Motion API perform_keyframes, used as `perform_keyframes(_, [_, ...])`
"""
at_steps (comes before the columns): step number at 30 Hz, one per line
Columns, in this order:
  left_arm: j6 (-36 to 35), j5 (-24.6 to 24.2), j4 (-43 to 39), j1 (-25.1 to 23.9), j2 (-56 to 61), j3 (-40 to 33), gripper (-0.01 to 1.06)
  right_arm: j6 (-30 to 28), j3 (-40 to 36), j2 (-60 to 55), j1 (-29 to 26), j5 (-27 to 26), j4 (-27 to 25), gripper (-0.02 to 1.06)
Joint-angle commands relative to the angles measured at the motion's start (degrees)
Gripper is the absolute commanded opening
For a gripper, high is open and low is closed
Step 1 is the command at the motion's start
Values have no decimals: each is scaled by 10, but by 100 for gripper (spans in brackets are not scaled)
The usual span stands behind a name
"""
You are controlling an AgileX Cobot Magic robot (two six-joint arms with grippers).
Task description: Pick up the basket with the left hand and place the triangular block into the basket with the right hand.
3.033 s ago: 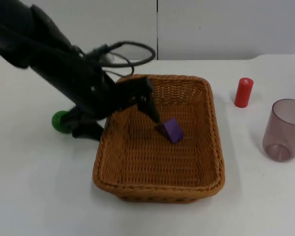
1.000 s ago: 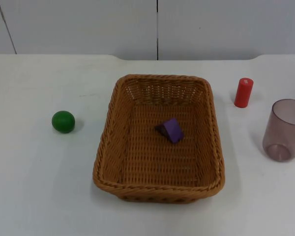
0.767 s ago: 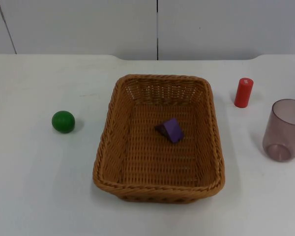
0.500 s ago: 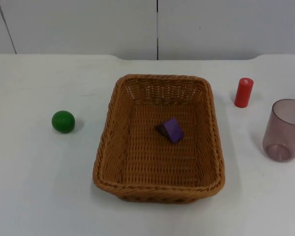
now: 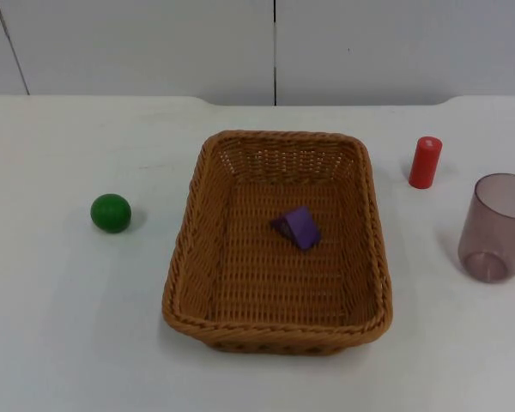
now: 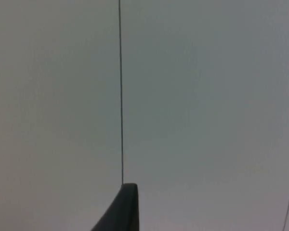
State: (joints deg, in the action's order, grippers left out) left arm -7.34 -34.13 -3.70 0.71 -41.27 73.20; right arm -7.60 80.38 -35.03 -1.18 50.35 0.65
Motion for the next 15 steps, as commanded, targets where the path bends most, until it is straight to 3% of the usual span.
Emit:
perform_keyframes(1, [2, -22, 17, -2, 17, 2, 105, -6, 1, 29, -3, 19, 5, 98])
perform_keyframes(6, [66, -105, 83, -2, 85, 1, 105, -6, -16, 93, 11, 30, 5, 98])
perform_keyframes(12, [66, -165, 111, -2, 152, 1, 105, -13, -59, 175, 46, 83, -27, 98])
perform_keyframes(15, [73, -185, 108, -2, 185, 1, 105, -19, -74, 217, 46, 77, -38, 98])
